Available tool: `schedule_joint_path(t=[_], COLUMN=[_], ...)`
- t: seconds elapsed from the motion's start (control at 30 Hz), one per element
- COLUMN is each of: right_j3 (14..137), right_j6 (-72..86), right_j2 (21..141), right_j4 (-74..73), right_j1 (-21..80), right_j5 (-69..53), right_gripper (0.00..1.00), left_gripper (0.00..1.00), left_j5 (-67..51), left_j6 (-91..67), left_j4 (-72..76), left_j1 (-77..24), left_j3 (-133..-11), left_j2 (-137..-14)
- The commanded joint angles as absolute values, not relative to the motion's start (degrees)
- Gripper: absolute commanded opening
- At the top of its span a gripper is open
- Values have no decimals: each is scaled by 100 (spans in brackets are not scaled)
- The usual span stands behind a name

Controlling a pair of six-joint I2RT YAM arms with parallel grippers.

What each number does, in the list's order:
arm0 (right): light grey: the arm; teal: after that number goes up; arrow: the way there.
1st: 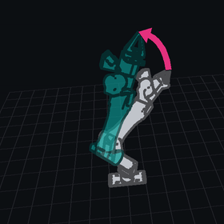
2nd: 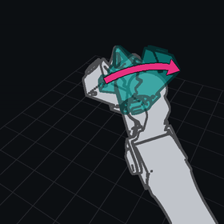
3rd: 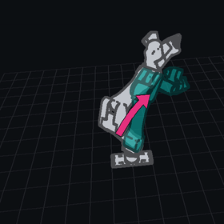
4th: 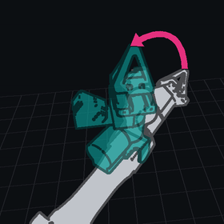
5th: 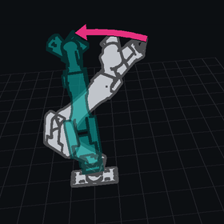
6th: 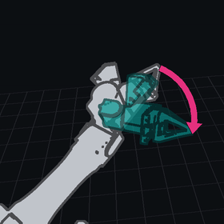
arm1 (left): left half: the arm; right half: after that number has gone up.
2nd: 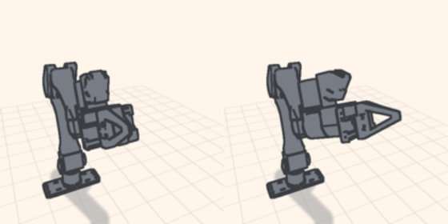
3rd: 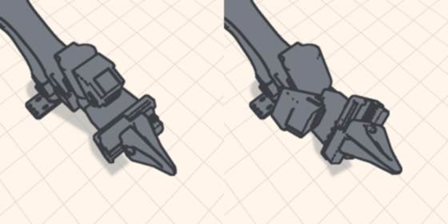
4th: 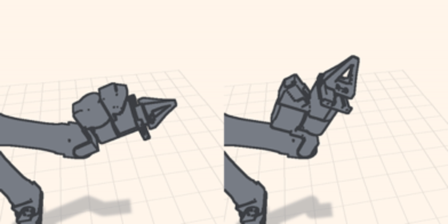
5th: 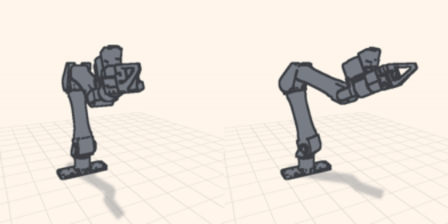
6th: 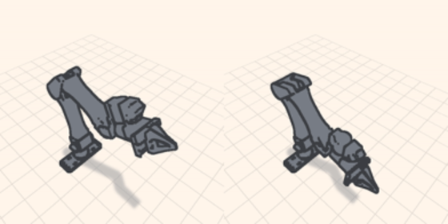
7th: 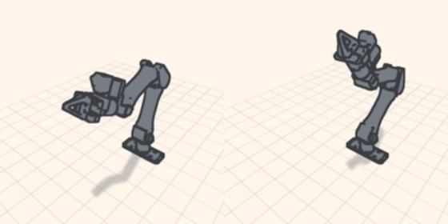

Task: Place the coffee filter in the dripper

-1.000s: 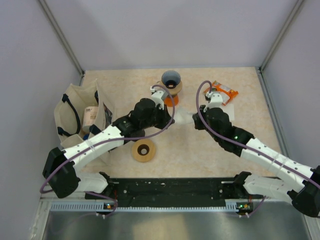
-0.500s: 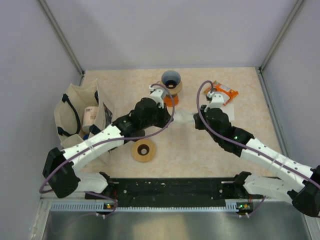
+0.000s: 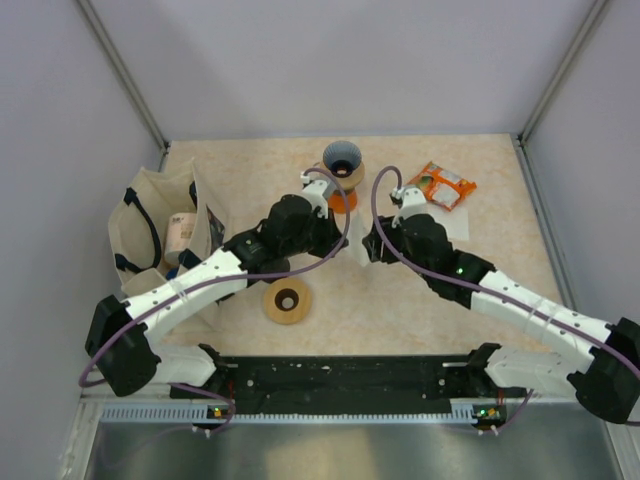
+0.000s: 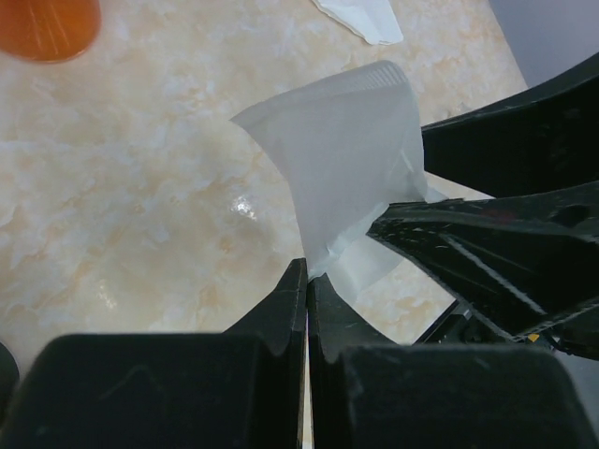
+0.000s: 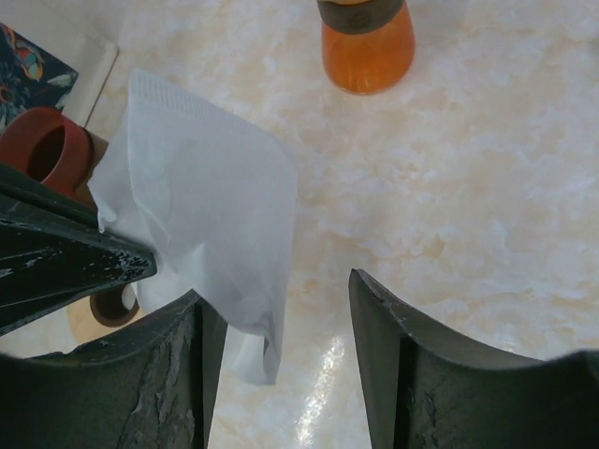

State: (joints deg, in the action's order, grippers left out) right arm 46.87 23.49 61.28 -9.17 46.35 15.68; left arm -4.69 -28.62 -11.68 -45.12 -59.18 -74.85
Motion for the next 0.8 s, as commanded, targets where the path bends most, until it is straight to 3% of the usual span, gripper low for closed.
schedule_joint_path(t=[0.0, 0.53, 0.63, 0.77], right_j3=[4939, 4896, 4860, 4878], right_j6=[2153, 1899, 1863, 1898], right_j2=[6363, 6706, 6724, 6741], right_j4=[-633, 228, 316, 89], right_j1=[4658, 4658, 4658, 4658], right_j5=[1345, 2830, 2786, 2987], right_gripper=[54, 53, 45, 23], left_gripper=[0, 0, 0, 0], left_j5=[-650, -870, -800, -590], left_j6=[-2865, -2725, -2733, -2725], left_j4=[-1002, -1151, -1178, -1257], left_j1=[-4553, -4667, -4667, -4676], left_j3=[-6222, -6311, -6293, -6267], left_j2=[-7470, -7567, -7550, -7445])
